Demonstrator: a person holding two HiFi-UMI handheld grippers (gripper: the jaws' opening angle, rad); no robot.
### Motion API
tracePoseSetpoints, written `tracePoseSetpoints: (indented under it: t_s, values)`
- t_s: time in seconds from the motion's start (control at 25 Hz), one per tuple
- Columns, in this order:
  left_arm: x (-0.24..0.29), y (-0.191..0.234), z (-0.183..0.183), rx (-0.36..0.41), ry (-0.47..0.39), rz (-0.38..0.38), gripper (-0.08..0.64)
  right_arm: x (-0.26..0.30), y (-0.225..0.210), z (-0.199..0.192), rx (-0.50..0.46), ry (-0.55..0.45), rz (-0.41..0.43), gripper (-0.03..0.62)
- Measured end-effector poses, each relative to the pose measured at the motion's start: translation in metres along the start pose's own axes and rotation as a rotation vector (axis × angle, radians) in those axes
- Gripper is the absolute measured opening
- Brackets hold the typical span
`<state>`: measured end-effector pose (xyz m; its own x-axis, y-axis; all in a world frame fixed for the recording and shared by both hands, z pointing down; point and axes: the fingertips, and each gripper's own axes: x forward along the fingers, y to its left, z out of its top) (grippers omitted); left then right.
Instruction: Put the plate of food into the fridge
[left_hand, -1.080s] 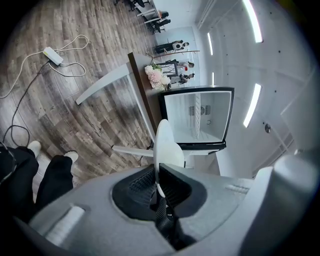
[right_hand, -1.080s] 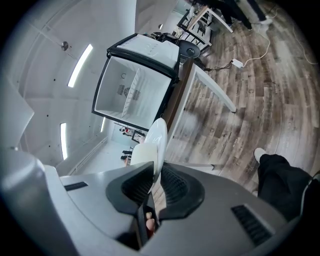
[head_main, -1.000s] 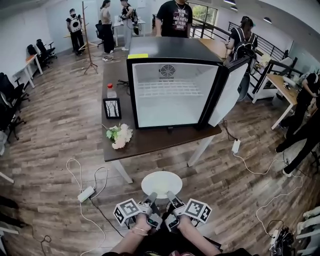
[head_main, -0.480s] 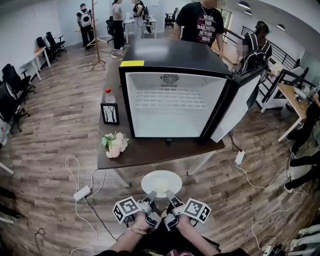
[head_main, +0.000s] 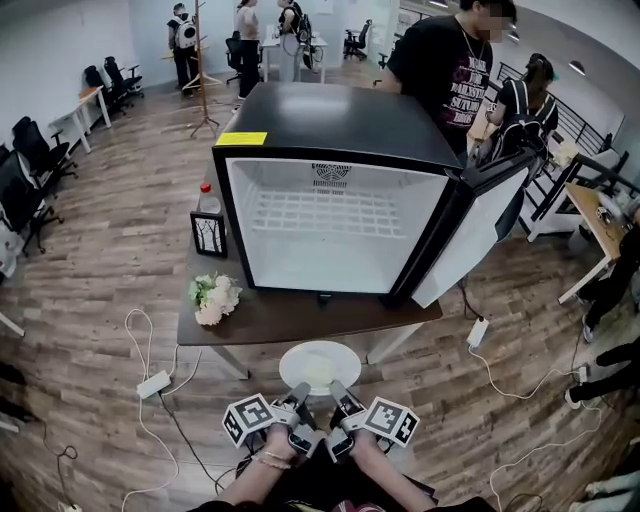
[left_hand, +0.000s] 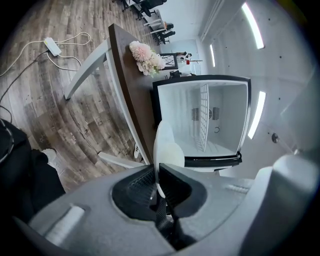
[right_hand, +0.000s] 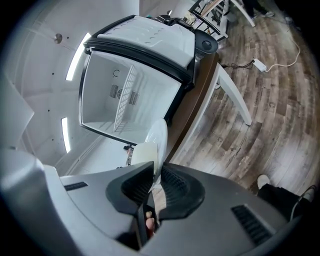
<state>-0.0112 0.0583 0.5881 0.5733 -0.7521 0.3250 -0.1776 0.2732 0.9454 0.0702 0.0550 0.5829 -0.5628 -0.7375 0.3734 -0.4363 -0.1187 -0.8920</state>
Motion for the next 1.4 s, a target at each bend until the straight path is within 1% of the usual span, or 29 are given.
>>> tracePoseSetpoints:
  t_s: [0.16, 0.36, 0.64, 0.92, 1.24, 1.4]
  values:
    - [0.014, -0.003, -0.006, -0.009, -0.014, -0.004, 0.023, 0.0, -0.005, 0.016, -0.007, 0.006, 0.004, 0.052]
    - [0.02, -0.003, -0.01, -0.008, -0.011, 0.011, 0.023, -0.001, -0.011, 0.02, 0.007, 0.01, 0.003, 0.052]
    - [0.033, -0.004, -0.007, 0.008, 0.008, 0.021, 0.023, 0.005, -0.016, 0.029, 0.027, 0.003, -0.004, 0.052]
    - [0.05, -0.012, 0.017, 0.019, 0.029, 0.025, 0.023, 0.029, -0.009, 0.042, 0.037, -0.007, -0.005, 0.052]
    - [0.077, -0.026, 0.058, 0.026, 0.047, 0.019, 0.023, 0.072, 0.007, 0.064, 0.031, -0.024, -0.009, 0.054]
    - [0.093, -0.033, 0.078, 0.035, 0.066, 0.018, 0.023, 0.092, 0.014, 0.077, 0.034, -0.05, -0.015, 0.054]
